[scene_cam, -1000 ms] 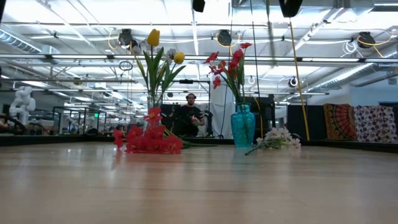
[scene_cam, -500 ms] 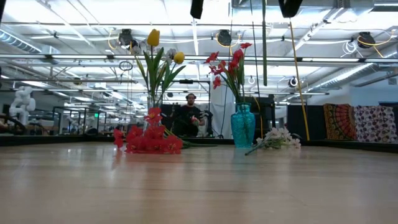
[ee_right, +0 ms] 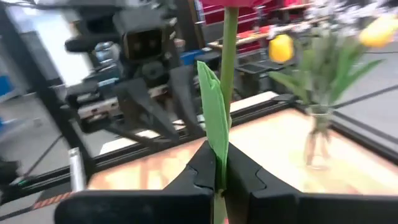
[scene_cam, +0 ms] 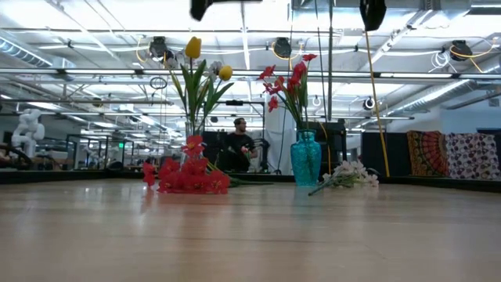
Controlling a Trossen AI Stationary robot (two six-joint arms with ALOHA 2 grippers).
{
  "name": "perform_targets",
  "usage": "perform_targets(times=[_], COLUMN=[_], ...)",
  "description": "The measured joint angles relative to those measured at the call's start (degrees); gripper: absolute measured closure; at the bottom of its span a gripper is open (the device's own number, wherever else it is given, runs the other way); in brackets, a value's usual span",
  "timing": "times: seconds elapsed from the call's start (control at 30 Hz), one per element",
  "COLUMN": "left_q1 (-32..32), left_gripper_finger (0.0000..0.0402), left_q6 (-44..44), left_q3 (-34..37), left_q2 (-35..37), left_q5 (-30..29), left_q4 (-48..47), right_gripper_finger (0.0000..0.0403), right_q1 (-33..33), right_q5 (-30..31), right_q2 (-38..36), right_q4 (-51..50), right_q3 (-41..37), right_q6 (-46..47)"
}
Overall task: Sort flowers into vase by color
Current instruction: Put the red flower into the blue vase
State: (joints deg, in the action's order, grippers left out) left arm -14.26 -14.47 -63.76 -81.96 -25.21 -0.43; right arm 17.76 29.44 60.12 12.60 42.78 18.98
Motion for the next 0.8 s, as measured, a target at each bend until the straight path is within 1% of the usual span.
perform_targets(times=[0.07, 0.17, 0.27, 0.43, 0.53, 0.63, 0.8], left_q1=[0.5, 1.1, 1.9, 3.2, 3.4, 3.5, 5.3], left_gripper_finger=[0.0312, 0.0315, 0.0316, 0.0316, 0.0316, 0.0316, 0.0316], left_q6=[-0.2, -0.2, -0.3, -3.1, -2.9, -0.8, 0.2], left_q3=[5.1, 13.5, 21.7, 31.8, 35.3, 37.1, 38.2], left_q2=[3.8, 9.8, 16.2, 27.1, 33.0, 38.9, 48.5], left_q5=[-0.5, -0.6, -0.7, -0.7, -0.7, -0.7, -0.8], left_q4=[1.0, 8.9, 14.2, 15.3, 15.3, 12.6, 2.5], right_gripper_finger=[0.0400, 0.0401, 0.0401, 0.0402, 0.0402, 0.0402, 0.0403], right_q1=[-1.6, -4.5, -7.6, -13.7, -17.9, -22.0, -28.1], right_q5=[0.4, 0.4, 0.3, 0.3, -0.5, -1.1, -1.1], right_q2=[0.0, 0.0, 0.0, 0.0, 0.0, 0.0, 0.0], right_q4=[-0.1, -1.1, -0.4, 1.6, 4.1, 7.8, 11.8], right_q3=[0.0, 0.0, 0.0, 0.0, 0.0, 0.0, 0.0], right_q6=[0.1, 1.8, 2.7, 2.4, 1.2, -0.8, -4.8])
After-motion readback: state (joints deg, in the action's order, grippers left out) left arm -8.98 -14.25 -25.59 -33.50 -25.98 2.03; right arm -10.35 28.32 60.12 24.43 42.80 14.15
